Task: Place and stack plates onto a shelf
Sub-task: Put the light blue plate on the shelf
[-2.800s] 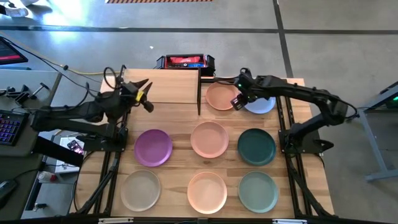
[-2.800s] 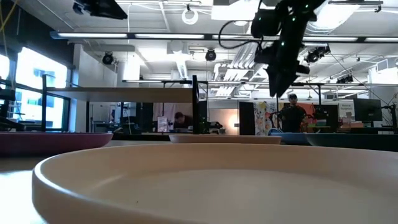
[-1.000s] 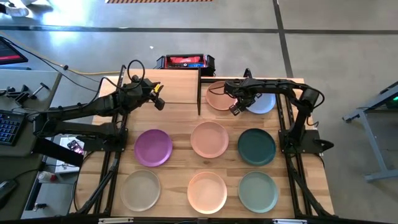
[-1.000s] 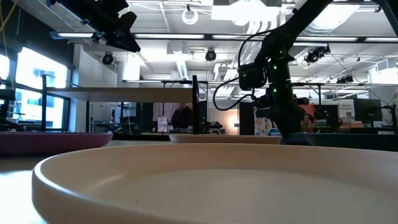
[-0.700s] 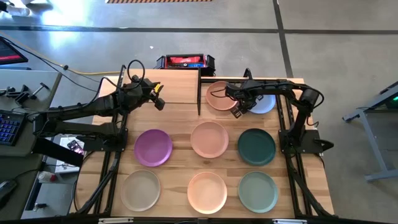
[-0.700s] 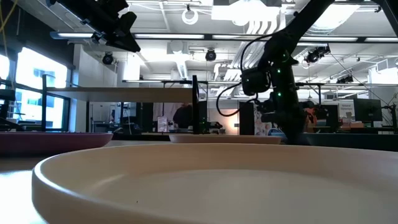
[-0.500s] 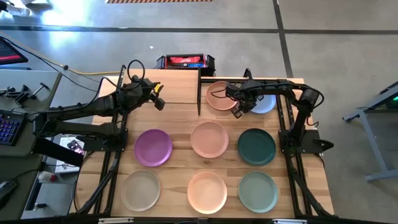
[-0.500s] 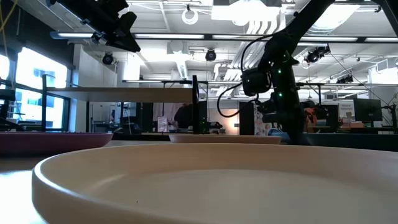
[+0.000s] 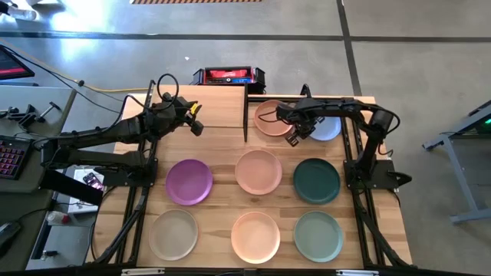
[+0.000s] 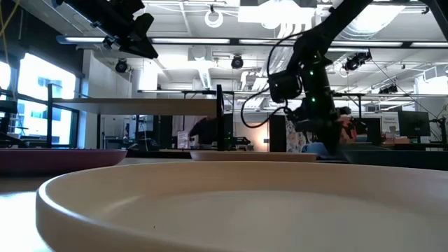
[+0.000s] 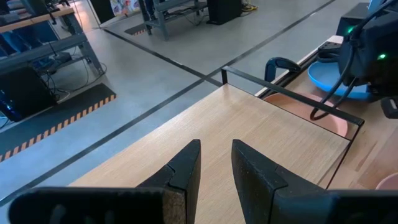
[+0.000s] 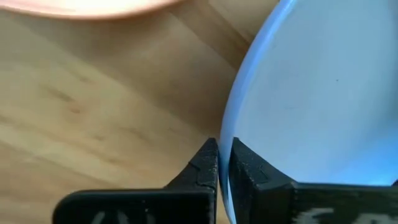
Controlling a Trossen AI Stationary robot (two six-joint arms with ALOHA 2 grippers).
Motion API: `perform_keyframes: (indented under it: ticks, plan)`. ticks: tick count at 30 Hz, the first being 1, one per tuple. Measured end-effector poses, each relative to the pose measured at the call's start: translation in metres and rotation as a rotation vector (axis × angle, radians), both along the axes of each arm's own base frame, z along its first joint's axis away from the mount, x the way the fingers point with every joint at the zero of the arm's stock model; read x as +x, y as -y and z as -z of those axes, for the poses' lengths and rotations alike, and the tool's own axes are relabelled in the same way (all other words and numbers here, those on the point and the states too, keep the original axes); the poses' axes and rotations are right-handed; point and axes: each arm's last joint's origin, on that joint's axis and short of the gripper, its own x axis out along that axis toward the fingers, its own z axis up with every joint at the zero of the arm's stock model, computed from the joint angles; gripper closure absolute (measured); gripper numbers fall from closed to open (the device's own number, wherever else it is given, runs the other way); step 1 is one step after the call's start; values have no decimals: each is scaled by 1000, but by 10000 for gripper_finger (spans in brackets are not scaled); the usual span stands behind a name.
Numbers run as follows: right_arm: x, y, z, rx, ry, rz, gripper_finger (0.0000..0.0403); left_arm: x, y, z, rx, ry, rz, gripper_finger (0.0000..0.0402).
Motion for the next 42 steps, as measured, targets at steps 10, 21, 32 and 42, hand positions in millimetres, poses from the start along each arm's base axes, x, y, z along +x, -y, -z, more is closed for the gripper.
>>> perform_keyframes:
  ticks: [10,21,32,42]
  plan:
    - [28,-14,-38,-45,21,-80,403,0,0,0,0,0,0,323]
    - [41,-13,-92,-131,30,-68,403,0,0,0,1,-1,1,323]
    - [61,-3,-168,-284,272,-143,403,-1,0,0,-48,65,-26,323]
    - [88,8,-232,-547,646,-321,403,-3,1,-3,-101,155,-53,323]
